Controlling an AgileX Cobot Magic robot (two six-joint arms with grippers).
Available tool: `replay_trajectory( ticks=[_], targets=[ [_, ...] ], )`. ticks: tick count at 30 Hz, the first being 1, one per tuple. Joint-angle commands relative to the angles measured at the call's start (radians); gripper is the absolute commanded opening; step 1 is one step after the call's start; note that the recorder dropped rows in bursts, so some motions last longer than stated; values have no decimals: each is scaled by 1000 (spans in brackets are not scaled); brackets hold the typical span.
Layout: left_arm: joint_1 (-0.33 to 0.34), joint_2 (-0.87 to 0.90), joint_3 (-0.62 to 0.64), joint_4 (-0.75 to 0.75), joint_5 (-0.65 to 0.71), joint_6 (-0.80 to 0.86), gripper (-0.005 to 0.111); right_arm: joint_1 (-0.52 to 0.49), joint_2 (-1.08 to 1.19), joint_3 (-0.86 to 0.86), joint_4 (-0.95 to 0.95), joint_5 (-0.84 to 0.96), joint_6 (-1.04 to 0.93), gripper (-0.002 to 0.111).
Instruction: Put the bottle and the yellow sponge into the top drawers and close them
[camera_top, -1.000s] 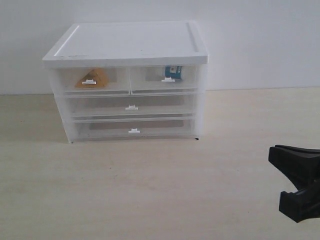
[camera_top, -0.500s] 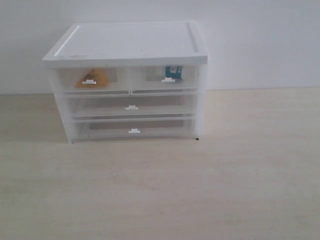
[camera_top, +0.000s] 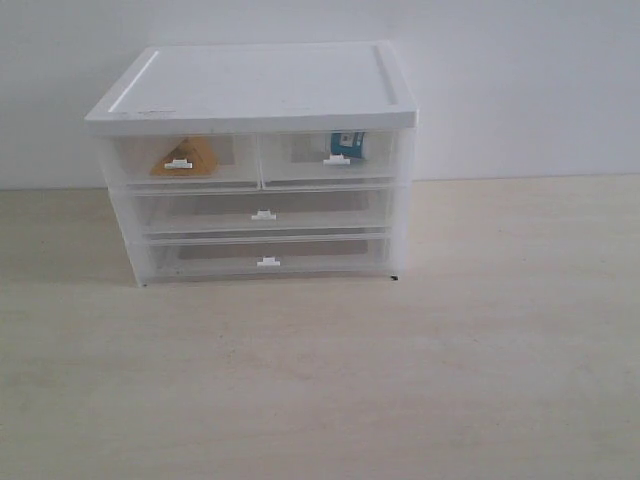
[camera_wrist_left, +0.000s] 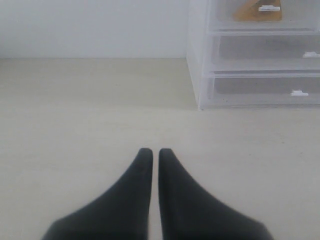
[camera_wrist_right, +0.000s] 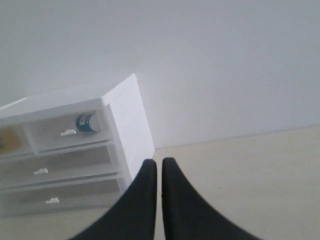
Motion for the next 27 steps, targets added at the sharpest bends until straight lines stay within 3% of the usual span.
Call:
replay_trajectory(
  ticks=[1,11,27],
  targets=[
    [-5,-3,3,5,0,5,4,-7,-7,6,-9,84,-78,0],
    [-5,-3,3,5,0,5,4,-7,-7,6,-62,350,-128,0],
    [-5,-3,3,5,0,5,4,-7,-7,6,-68,360,-125,0]
  ],
)
